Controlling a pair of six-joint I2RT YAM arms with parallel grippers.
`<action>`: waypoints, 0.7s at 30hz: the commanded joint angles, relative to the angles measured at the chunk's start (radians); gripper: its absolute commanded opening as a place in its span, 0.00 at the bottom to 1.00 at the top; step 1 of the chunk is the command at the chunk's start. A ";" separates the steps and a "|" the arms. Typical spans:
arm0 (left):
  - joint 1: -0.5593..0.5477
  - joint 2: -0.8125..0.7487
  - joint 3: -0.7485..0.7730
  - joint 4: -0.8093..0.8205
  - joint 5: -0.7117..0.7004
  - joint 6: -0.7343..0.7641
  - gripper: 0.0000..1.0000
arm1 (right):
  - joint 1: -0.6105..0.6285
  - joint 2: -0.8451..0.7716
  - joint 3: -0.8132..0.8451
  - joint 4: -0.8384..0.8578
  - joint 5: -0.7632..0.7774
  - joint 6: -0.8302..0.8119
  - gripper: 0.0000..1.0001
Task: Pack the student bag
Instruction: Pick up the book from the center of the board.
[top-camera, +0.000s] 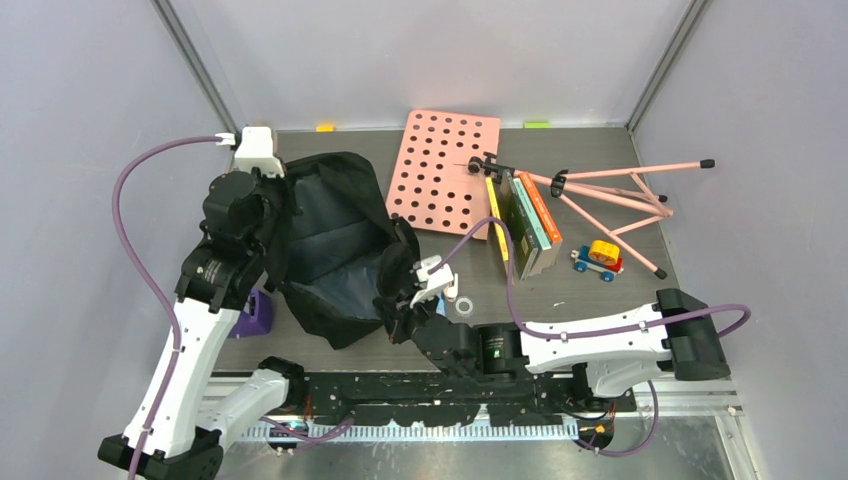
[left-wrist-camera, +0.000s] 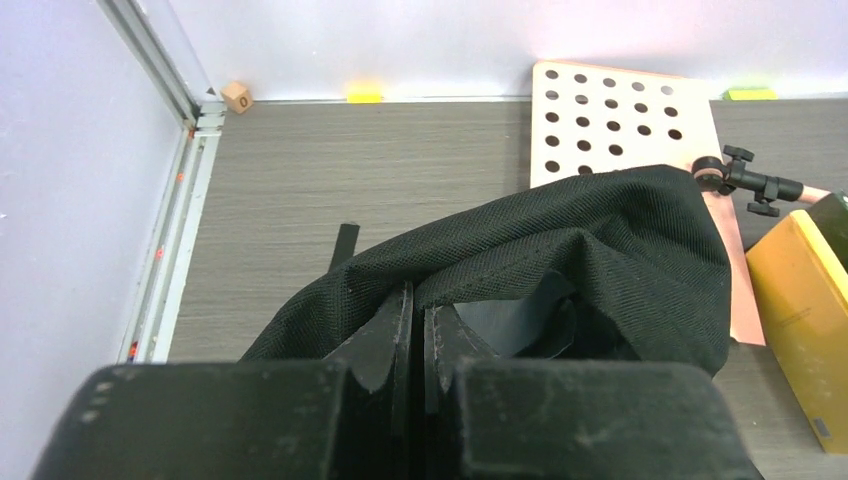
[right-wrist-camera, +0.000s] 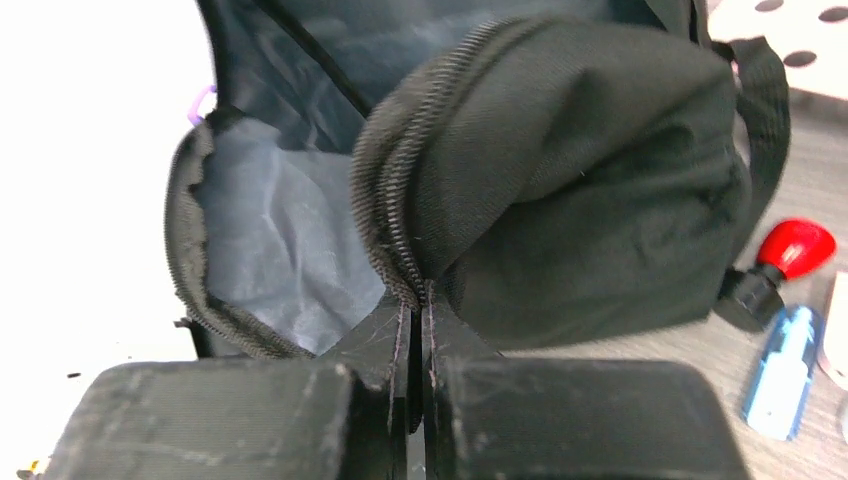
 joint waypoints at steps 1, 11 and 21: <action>0.016 -0.012 0.013 0.076 -0.094 0.021 0.00 | 0.008 -0.039 -0.063 -0.131 -0.022 0.204 0.00; 0.027 -0.005 0.065 0.155 -0.121 0.039 0.00 | -0.078 -0.015 -0.152 -0.259 -0.118 0.405 0.00; 0.029 -0.056 0.040 0.171 -0.218 0.159 0.00 | -0.279 0.144 -0.084 -0.093 -0.282 0.296 0.00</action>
